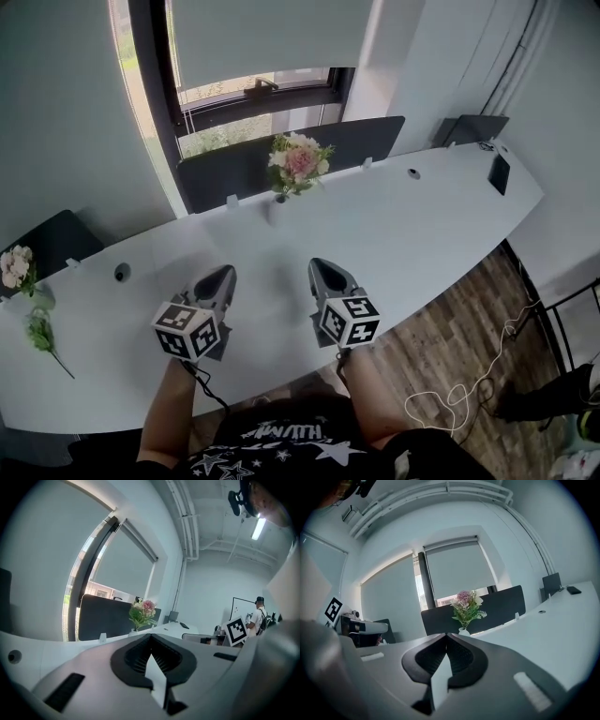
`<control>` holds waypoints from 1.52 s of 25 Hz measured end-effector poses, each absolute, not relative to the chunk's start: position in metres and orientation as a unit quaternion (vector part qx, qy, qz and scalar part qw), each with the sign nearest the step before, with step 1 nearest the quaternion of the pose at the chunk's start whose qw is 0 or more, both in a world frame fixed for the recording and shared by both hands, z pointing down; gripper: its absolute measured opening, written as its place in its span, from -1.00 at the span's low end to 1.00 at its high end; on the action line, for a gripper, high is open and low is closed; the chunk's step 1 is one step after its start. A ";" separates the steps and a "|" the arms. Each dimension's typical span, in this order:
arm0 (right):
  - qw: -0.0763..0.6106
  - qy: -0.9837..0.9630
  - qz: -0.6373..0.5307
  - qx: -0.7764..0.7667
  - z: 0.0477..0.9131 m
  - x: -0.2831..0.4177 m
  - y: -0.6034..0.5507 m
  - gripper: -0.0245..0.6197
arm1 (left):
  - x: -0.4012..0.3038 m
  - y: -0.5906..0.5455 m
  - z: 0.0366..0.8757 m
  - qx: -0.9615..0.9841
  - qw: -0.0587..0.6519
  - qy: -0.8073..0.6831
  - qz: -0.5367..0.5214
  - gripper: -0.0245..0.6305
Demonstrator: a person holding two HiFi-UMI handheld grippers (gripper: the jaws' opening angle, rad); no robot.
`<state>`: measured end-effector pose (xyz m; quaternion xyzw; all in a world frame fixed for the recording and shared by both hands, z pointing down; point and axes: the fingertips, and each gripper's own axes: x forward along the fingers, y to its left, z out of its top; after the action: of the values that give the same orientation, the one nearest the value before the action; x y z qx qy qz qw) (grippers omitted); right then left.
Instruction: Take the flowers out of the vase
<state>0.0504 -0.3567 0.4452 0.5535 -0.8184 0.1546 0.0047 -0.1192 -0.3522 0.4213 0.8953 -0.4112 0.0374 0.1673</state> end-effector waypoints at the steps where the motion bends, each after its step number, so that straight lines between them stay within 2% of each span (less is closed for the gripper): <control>1: 0.003 -0.818 0.153 0.554 0.445 0.053 -0.362 -0.91 | -0.115 -0.360 0.420 0.896 0.164 -0.412 0.039 -0.90; 10: -0.003 -0.824 0.143 0.548 0.440 0.076 -0.414 -0.91 | -0.087 -0.417 0.421 0.894 0.138 -0.424 0.049 -0.90; 23: 0.010 -0.857 0.163 0.488 0.457 0.063 -0.491 -0.90 | -0.055 -0.507 0.456 0.887 0.123 -0.441 0.070 -0.90; 28: 0.004 -0.861 0.187 0.473 0.474 0.059 -0.518 -0.69 | -0.042 -0.533 0.487 0.884 0.124 -0.440 0.097 -0.89; 32: 0.006 -0.864 0.202 0.460 0.487 0.056 -0.533 -0.61 | -0.040 -0.548 0.510 0.874 0.132 -0.453 0.114 -0.89; 33: 0.006 -0.865 0.207 0.457 0.489 0.056 -0.536 -0.59 | -0.039 -0.551 0.513 0.874 0.132 -0.453 0.115 -0.86; 35: 0.004 -0.866 0.215 0.451 0.493 0.056 -0.543 -0.56 | -0.036 -0.556 0.521 0.875 0.131 -0.451 0.117 -0.64; 38: 0.003 -0.868 0.222 0.443 0.501 0.056 -0.552 -0.50 | -0.031 -0.564 0.535 0.878 0.123 -0.446 0.123 -0.57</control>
<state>0.0560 -0.5523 0.5007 0.4432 -0.8684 0.2222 0.0027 -0.0313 -0.5642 0.5353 0.8779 -0.4462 0.1228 0.1232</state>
